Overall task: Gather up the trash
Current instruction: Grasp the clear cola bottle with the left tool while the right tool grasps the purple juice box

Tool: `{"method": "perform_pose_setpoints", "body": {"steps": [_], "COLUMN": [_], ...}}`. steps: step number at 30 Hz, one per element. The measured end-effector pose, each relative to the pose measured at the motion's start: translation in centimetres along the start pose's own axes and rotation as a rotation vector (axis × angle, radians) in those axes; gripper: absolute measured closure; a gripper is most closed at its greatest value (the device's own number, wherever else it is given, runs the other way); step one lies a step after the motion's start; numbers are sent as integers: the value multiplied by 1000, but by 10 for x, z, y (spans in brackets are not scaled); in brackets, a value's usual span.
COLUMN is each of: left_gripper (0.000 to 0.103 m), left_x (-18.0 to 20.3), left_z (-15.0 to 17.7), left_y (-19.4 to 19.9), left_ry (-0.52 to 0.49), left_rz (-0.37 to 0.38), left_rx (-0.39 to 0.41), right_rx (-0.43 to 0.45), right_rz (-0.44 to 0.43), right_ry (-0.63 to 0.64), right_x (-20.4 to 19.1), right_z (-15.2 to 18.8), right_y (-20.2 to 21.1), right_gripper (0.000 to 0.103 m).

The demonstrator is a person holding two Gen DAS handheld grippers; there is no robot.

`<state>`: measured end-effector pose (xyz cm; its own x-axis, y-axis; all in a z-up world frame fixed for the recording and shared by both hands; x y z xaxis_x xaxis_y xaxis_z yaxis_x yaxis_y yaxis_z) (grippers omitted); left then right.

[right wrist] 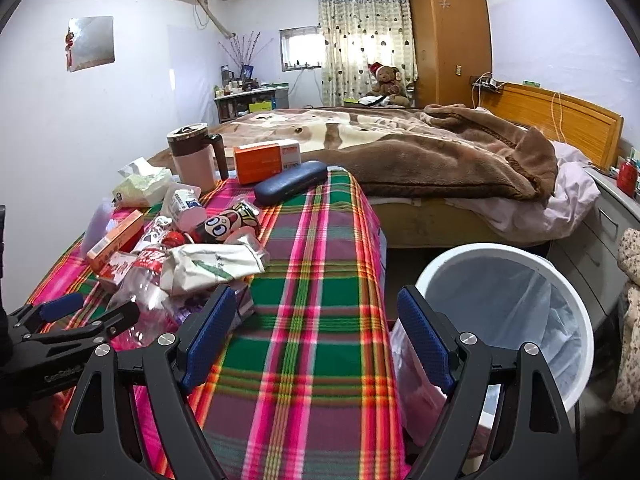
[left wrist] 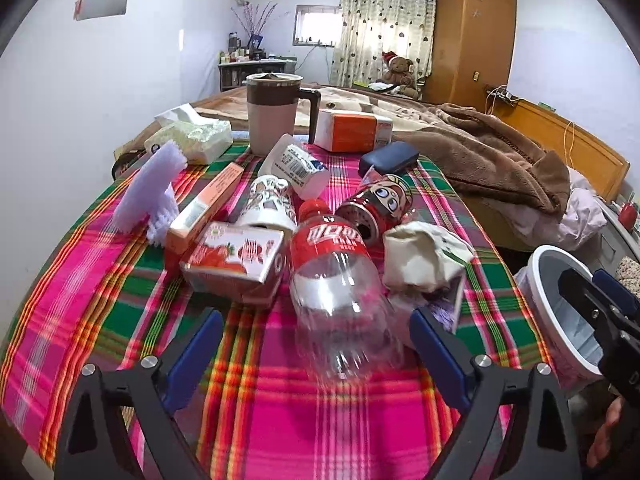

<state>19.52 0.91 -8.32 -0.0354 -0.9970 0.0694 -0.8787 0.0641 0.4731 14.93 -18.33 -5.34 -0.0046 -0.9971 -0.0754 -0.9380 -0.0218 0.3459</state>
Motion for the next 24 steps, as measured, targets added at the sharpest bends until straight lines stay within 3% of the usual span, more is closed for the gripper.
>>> {"method": "perform_pose_setpoints", "body": {"steps": [9,11,16,24], "left_gripper": [10,14,39,40], "left_x": [-3,-4,-8,-22], "left_z": [4,5,6,9], "left_y": [-31,-36,-43,-41], "left_ry": [36,47,66,97], "left_rz": [68,86,126,134], "left_rx": [-83,-94,-117,-118], "right_rx": [-42,-47,-89,-180], "right_rz": [-40,-43,-65,-106], "right_ry": [-42,-44,-90,-179], "right_x": [-14,-15,-19,-24], "right_z": [-6,-7,-4,14], "right_y": [-21,-24,-39,-53], "right_gripper": [19,19,19,19]}}
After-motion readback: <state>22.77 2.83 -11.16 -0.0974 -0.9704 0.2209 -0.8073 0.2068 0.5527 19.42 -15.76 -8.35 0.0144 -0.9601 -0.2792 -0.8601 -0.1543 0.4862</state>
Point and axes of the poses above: each gripper's, at about its wrist camera, not at the fingertips, and y roughly against the way its jaws point, x to its right, z to its underside, the point moved 8 cm from there along -y, roughly the way its jaws point, and after that the axes turned 14 degrees about x, right-handed, at the moved point
